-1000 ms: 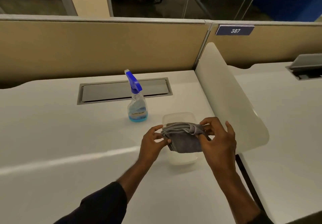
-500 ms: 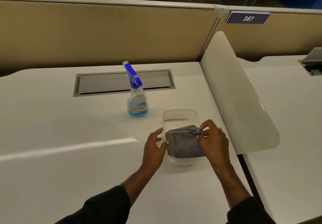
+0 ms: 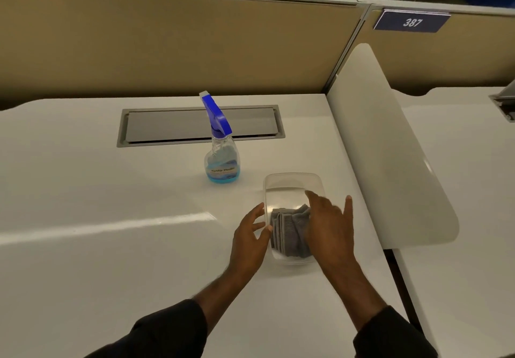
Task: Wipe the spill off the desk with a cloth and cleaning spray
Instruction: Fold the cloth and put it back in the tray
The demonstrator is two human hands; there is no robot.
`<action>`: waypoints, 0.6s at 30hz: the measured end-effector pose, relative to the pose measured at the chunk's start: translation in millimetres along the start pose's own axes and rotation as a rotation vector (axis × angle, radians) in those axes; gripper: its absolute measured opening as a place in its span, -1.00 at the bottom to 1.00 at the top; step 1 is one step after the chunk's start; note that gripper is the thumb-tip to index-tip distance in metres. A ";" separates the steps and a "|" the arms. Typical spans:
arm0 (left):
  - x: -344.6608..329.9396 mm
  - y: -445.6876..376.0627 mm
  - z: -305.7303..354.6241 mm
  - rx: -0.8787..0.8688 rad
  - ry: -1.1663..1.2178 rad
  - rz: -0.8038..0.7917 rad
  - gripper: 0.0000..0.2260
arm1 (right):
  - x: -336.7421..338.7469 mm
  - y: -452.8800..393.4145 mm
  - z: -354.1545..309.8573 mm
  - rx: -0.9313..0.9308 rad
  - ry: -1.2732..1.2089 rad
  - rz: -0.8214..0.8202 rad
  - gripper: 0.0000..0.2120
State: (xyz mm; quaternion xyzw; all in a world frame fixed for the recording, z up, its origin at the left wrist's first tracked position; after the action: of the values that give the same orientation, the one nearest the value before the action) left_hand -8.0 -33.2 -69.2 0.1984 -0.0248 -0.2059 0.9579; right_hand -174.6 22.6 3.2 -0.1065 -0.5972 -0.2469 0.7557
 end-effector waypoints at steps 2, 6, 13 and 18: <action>0.7 0.1 -0.8 -0.004 -0.002 -0.005 -0.51 | 15.2 -2.4 -7.4 0.048 -0.058 0.158 -0.34; -0.1 1.9 -4.4 0.010 0.019 -0.009 -0.51 | 9.3 -15.2 -51.9 0.319 -0.044 0.005 -0.48; -0.9 1.5 -3.9 0.025 0.018 -0.010 -0.50 | -34.1 -39.2 -64.9 0.370 0.238 -0.191 -0.67; -0.7 1.3 -2.7 0.035 0.024 -0.016 -0.51 | -39.0 -50.2 -64.5 0.475 -0.129 -0.352 -0.84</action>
State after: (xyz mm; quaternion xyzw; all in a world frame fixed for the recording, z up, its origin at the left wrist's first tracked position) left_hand -7.8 -30.8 -71.1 0.2179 -0.0152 -0.2105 0.9529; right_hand -151.3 -40.2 -57.8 0.1630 -0.6942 -0.2202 0.6656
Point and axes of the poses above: each hand's wrist, its own y-axis away from the middle knuckle, its own x-axis out of the back of the hand, z = x × y, the point moved 7 cm from there along -y, towards the middle knuckle, and after that the axes turned 15 degrees about y, right-handed, at the moved point
